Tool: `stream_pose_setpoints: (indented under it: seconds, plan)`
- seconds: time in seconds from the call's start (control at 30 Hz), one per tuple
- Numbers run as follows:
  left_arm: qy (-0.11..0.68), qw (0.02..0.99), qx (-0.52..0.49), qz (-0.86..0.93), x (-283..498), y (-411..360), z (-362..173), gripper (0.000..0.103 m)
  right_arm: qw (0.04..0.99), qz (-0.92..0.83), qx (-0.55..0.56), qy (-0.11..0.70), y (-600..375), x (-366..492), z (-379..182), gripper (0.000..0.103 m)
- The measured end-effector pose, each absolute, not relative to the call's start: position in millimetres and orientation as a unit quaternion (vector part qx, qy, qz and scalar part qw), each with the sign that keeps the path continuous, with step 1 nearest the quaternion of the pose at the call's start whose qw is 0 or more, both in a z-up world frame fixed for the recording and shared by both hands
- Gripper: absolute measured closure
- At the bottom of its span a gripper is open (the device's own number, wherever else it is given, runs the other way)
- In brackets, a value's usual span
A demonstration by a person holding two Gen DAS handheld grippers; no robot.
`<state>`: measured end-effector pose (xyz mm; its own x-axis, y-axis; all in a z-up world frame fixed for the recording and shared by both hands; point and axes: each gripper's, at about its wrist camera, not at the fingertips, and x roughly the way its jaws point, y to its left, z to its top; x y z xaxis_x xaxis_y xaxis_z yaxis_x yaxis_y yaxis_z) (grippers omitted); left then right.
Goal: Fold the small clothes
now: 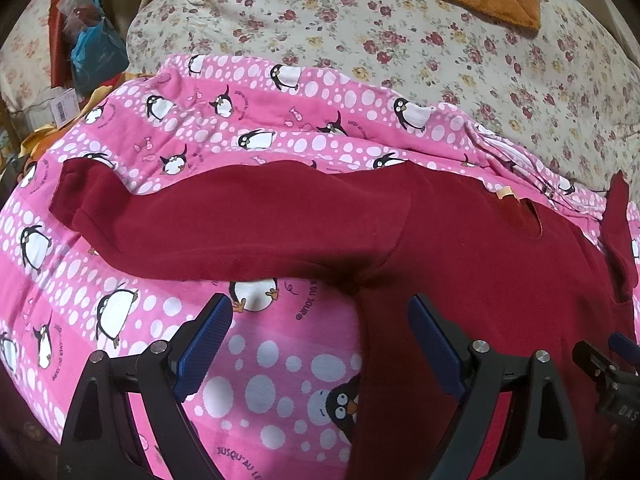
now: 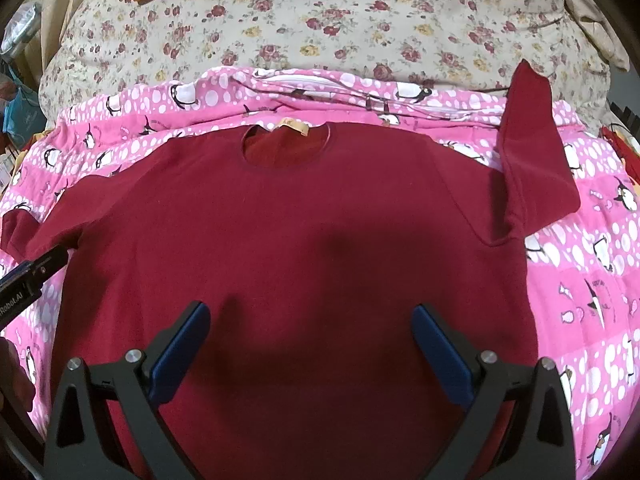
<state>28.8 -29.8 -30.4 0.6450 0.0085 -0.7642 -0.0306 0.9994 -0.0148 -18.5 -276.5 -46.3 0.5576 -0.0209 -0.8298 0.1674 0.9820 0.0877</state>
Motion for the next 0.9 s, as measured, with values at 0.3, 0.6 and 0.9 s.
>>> stream_pose_setpoints:
  seconds: [0.3, 0.6, 0.9]
  plan:
    - [0.426, 0.904, -0.017, 0.018, 30, -22, -33, 0.030, 0.878, -0.051, 0.074, 0.471, -274, -16, -48, 0.001]
    - [0.427, 0.904, -0.017, 0.020, 31, -20, -33, 0.030, 0.877, -0.049, 0.070, 0.473, -271, -14, -49, 0.001]
    - [0.428, 0.903, -0.020, 0.023, 31, -17, -33, 0.030, 0.876, -0.049, 0.067, 0.475, -270, -14, -50, 0.001]
